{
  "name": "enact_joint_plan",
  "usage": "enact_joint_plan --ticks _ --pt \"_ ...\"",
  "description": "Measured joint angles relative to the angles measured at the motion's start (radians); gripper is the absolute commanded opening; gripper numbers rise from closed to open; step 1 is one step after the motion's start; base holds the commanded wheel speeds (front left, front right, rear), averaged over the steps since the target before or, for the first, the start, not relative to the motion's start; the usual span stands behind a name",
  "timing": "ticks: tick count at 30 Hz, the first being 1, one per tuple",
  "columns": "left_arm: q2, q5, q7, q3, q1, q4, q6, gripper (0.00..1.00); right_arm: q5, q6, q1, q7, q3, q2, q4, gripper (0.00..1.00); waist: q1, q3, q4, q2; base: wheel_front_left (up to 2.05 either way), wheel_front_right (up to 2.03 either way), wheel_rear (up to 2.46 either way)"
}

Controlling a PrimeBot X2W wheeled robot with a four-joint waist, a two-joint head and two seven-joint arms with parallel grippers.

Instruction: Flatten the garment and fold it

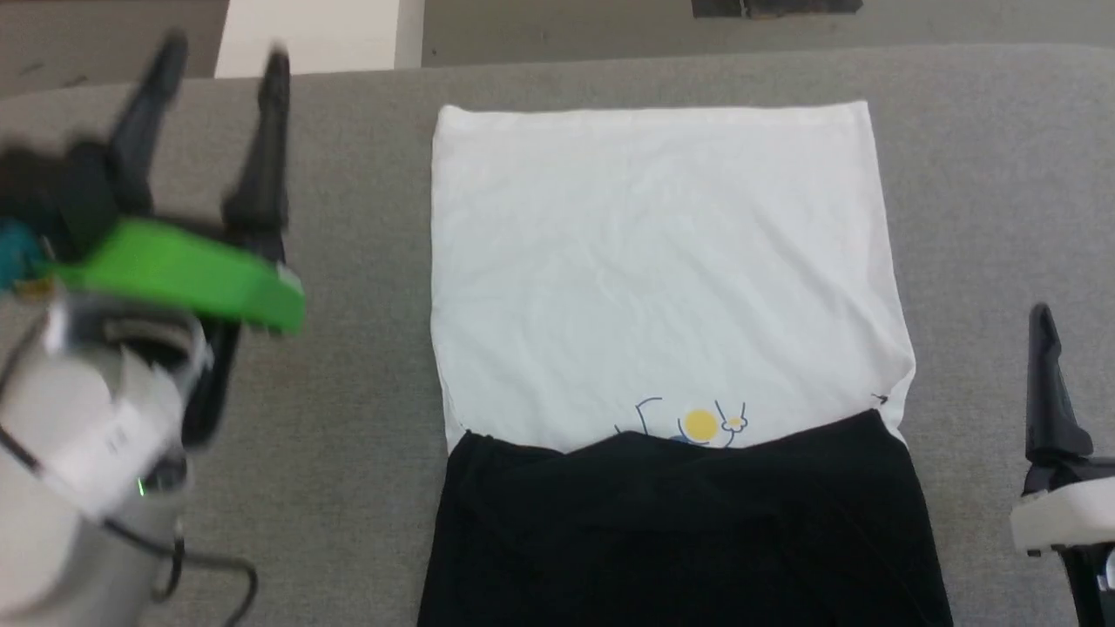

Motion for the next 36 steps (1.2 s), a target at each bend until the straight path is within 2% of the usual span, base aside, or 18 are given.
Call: enact_joint_plan --ticks 3,8,11,15,17,22,31,32,36 --pt "-0.015 -0.065 0.09 0.005 -0.186 0.086 -0.036 1.0 0.0 0.0 -0.033 0.0 0.024 0.0 -0.015 1.0 0.0 0.051 -0.004 0.0 0.0 0.0 0.0" --pt "0.002 -0.071 0.218 -0.034 -0.421 0.244 -0.103 1.0 0.0 0.0 -0.077 -0.01 0.059 0.0 -0.031 1.0 0.0001 0.145 -0.016 0.0 0.0 0.0 0.0" --pt "-0.004 -0.065 0.29 -0.076 -0.496 0.321 -0.128 1.0 0.0 0.0 -0.094 -0.016 0.07 0.0 -0.03 1.0 0.0001 0.197 -0.027 0.0 0.0 0.0 0.0" --pt "-0.01 -0.066 0.363 -0.105 -0.553 0.409 -0.14 1.0 0.0 0.0 -0.103 -0.025 0.08 0.0 -0.023 1.0 0.0002 0.259 -0.046 0.0 0.0 0.0 0.0" --pt "-0.001 -0.065 0.435 -0.131 -0.598 0.472 -0.157 1.0 0.004 0.0 -0.123 -0.038 0.093 0.0 -0.007 1.0 0.0002 0.313 -0.071 0.0 0.0 0.0 0.0" --pt "0.015 -0.071 0.52 -0.144 -0.61 0.515 -0.161 1.0 0.014 0.0 -0.138 -0.055 0.092 0.0 0.01 1.0 0.0002 0.37 -0.106 0.0 0.0 0.0 0.0" --pt "0.022 -0.117 0.606 -0.148 -0.598 0.536 -0.138 1.0 0.015 0.0 -0.173 -0.072 0.092 0.0 0.042 1.0 0.0002 0.445 -0.152 0.0 0.0 0.0 0.0" --pt "0.027 -0.117 0.608 -0.147 -0.598 0.532 -0.137 0.0 0.015 0.0 -0.177 -0.072 0.091 0.0 0.044 1.0 0.0001 0.45 -0.155 0.0 0.0 0.0 0.0" --pt "0.036 -0.12 0.607 -0.141 -0.594 0.512 -0.135 0.0 0.011 0.0 -0.191 -0.071 0.093 0.0 0.044 1.0 0.0001 0.459 -0.159 0.0 0.0 0.0 0.0"
